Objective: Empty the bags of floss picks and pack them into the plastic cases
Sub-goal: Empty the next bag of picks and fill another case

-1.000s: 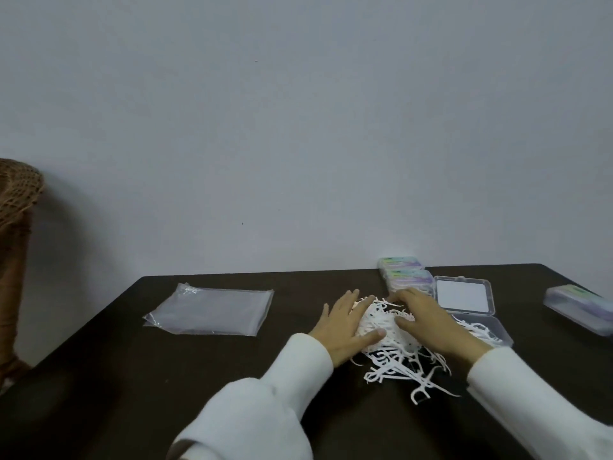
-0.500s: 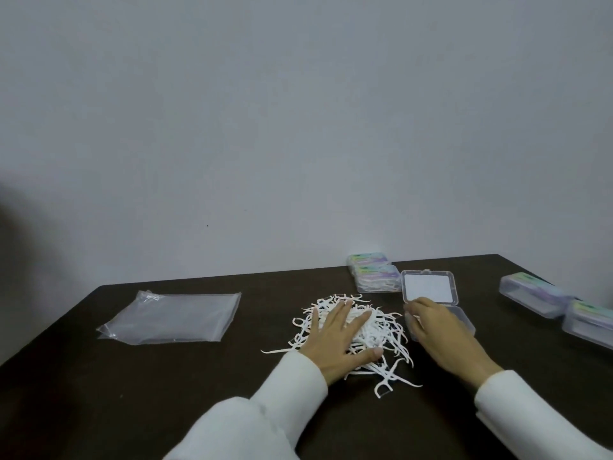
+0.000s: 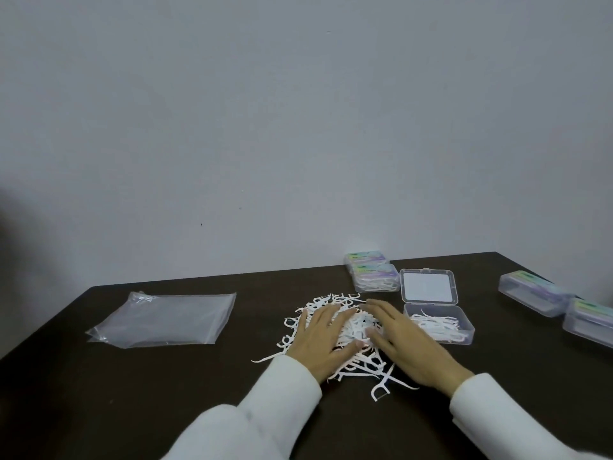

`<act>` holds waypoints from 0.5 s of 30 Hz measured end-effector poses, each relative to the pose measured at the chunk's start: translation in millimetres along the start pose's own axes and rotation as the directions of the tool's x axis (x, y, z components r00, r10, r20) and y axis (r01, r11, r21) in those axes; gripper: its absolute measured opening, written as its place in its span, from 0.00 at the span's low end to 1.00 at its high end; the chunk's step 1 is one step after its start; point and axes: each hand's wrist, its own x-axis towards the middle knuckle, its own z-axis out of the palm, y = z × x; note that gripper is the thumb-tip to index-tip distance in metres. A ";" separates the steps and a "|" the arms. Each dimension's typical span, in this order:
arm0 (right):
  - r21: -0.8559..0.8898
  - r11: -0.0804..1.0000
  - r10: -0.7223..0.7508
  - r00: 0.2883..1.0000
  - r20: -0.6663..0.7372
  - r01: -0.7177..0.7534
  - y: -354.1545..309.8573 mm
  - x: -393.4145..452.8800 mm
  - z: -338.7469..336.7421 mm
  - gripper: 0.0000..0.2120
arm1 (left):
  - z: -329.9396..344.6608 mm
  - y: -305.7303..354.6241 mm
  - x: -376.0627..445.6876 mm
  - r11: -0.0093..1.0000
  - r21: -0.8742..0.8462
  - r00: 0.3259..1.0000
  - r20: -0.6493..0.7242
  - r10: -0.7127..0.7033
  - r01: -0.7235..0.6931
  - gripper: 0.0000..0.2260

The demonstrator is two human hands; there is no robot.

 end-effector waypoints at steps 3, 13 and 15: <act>0.052 0.995 0.087 0.994 0.062 -0.090 -5.2 6.8 12.8 0.23 | -4.6 -1.8 -3.0 0.986 -0.162 0.995 -0.097 0.012 -0.027 0.37; 0.156 0.982 0.103 0.995 0.005 -0.102 -0.5 29.4 29.0 0.20 | -17.6 -27.0 -6.6 0.914 -0.391 0.962 -0.189 -0.198 0.111 0.21; 0.253 0.963 0.100 0.995 -0.005 -0.096 -3.2 34.2 30.9 0.18 | -17.5 -29.1 -7.1 0.890 -0.447 0.969 -0.166 -0.181 0.090 0.20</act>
